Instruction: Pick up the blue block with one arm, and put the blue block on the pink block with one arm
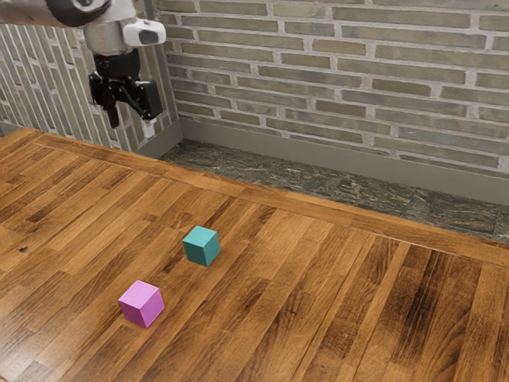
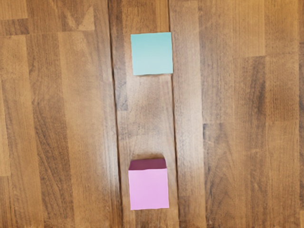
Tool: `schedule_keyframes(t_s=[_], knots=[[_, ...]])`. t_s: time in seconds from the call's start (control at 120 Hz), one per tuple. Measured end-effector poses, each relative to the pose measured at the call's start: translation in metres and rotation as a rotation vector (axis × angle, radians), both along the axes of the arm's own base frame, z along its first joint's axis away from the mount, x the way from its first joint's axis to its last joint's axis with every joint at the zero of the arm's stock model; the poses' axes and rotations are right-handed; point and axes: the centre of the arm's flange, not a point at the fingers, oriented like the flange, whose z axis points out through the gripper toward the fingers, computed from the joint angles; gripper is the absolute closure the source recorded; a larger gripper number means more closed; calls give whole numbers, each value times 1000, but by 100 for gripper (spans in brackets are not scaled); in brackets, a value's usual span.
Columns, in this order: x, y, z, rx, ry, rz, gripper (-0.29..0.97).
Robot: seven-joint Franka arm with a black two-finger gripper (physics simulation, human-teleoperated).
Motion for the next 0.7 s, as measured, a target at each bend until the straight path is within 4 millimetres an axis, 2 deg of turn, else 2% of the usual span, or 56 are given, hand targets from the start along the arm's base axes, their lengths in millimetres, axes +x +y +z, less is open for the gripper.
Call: schedule_keyframes(t_s=[0.075, 0.142, 0.317, 0.45, 0.617, 0.7], knots=[[-3, -5, -59, -2, 35, -12, 0], [-3, -9, -97, -1, 36, -22, 0], [0, -20, -165, 1, -5, -45, 0], [15, -27, -214, 1, -23, -57, 0], [35, -17, -247, 7, -52, -39, 0], [42, -18, -254, 8, -73, -40, 0]])
